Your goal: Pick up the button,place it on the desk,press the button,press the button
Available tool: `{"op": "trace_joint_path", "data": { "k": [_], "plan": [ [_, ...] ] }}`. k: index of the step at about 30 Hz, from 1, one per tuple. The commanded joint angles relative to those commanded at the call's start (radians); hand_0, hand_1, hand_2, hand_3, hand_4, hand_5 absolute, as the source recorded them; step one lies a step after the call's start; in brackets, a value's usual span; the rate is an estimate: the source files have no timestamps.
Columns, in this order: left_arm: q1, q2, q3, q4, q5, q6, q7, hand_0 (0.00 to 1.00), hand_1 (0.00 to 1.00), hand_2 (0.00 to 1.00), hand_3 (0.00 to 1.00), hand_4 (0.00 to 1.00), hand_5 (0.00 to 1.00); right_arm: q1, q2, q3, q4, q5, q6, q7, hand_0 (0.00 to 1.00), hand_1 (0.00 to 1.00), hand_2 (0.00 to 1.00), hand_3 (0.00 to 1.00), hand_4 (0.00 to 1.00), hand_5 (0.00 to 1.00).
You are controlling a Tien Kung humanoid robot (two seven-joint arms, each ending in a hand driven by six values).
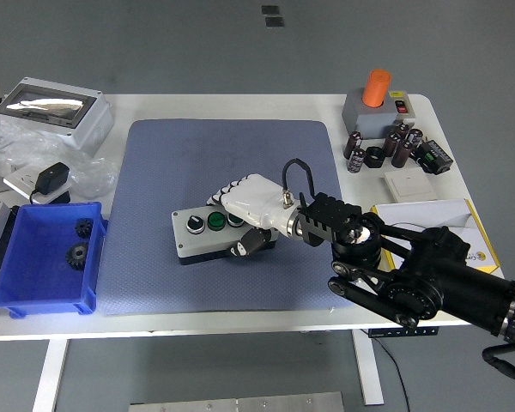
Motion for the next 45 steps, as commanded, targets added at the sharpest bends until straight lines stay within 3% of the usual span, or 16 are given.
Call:
{"op": "trace_joint_path", "data": {
  "k": [9, 10, 20, 32, 39, 45],
  "plan": [
    [0.001, -0.001, -0.004, 0.0, 0.004, -0.005, -0.008, 0.682, 0.664, 0.651, 0.766, 0.851, 0.733, -0.001, -0.009, -0.002, 0.012, 0.024, 0.033, -0.018, 0.731, 0.852, 0.897, 0.974, 0.84, 0.267],
    [0.001, -0.001, -0.004, 0.0, 0.004, -0.005, -0.009, 0.682, 0.662, 0.651, 0.765, 0.845, 0.726, -0.001, -0.009, -0.003, 0.011, 0.028, 0.037, -0.021, 0.734, 0.859, 0.91, 0.989, 0.889, 0.301],
    [0.004, -0.002, -0.004, 0.0, 0.002, -0.005, -0.016, 0.682, 0.663, 0.651, 0.763, 0.844, 0.722, -0.007, -0.02, 0.014, 0.025, 0.044, 0.067, -0.047, 0.728, 0.855, 0.907, 0.993, 0.909, 0.335],
    [0.006, -0.004, 0.001, 0.0, -0.006, 0.0, -0.027, 0.682, 0.662, 0.649, 0.759, 0.841, 0.72, -0.021, -0.076, 0.037, 0.079, 0.136, 0.133, -0.079, 0.663, 0.833, 0.902, 0.997, 0.945, 0.399],
    [0.008, -0.004, -0.001, 0.0, -0.007, 0.007, -0.032, 0.682, 0.662, 0.647, 0.757, 0.84, 0.72, -0.035, -0.118, 0.052, 0.132, 0.2, 0.15, -0.083, 0.639, 0.8, 0.902, 0.998, 0.94, 0.379],
    [0.008, -0.005, 0.001, 0.0, -0.009, 0.009, -0.034, 0.682, 0.662, 0.648, 0.756, 0.838, 0.719, -0.044, -0.129, 0.059, 0.165, 0.229, 0.151, -0.082, 0.61, 0.789, 0.901, 0.998, 0.943, 0.382]
  ]
}}
